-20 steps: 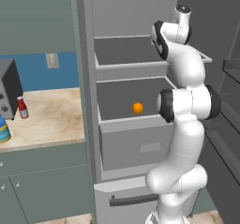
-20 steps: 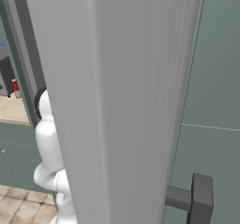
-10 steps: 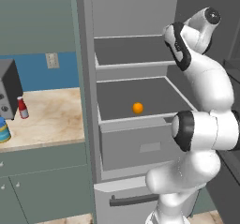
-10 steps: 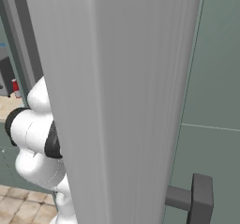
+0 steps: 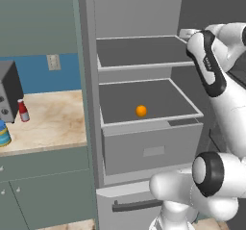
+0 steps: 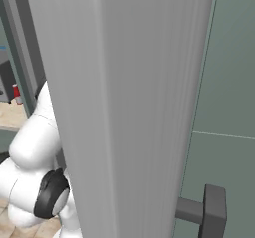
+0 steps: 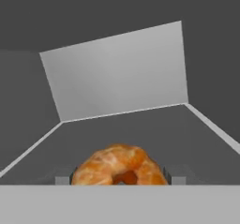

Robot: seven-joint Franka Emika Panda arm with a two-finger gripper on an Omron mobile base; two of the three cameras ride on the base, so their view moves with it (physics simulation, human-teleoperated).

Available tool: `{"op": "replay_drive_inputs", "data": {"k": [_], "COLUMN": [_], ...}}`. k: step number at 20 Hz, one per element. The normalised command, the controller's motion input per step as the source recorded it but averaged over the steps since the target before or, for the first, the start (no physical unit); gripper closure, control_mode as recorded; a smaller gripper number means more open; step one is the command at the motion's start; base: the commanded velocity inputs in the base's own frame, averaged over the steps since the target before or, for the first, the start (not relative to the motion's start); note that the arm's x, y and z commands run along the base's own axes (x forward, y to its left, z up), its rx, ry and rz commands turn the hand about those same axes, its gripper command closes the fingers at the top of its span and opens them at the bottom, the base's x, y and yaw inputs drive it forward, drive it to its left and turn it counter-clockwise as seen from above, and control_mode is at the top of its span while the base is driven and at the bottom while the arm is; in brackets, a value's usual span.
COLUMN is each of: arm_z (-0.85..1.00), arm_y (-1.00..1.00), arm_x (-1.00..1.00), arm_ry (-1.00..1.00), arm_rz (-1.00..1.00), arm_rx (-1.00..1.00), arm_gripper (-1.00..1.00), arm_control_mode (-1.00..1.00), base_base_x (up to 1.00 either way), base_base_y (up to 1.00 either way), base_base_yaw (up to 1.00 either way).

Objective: Place the ketchup and mayonnaise from the counter to the top shelf of the fridge. If the existing items in the fridge are on the top shelf, move them to other shelves.

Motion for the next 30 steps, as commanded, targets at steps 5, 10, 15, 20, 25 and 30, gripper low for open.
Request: {"op": "replay_drive_inputs", "data": {"k": [5,10,15,20,25,30], "arm_z": [0.09,-0.3,-0.9,-1.0,-0.67,-0.49], "arm_y": [0.17,0.26,0.53,0.61,-0.09,-0.35], "arm_x": [-1.0,-1.0,-1.0,-0.55,0.16,0.54], "arm_ry": [0.02,0.24,0.43,0.56,0.11,0.0], "arm_rz": [0.24,0.26,0.28,0.21,0.01,-0.1], "arm_rx": [-0.11,-0.27,-0.45,-0.47,-0.04,0.05], "arm_gripper": [1.0,1.0,1.0,1.0,1.0,1.0], "arm_control_mode": [-1.0,-1.0,-1.0,-1.0,-1.0,-1.0], "base_base_x": [0.0,0.0,0.0,0.0,0.0,0.0], "base_base_y": [0.0,0.0,0.0,0.0,0.0,0.0], "base_base_yaw": [0.0,0.0,0.0,0.0,0.0,0.0]}}
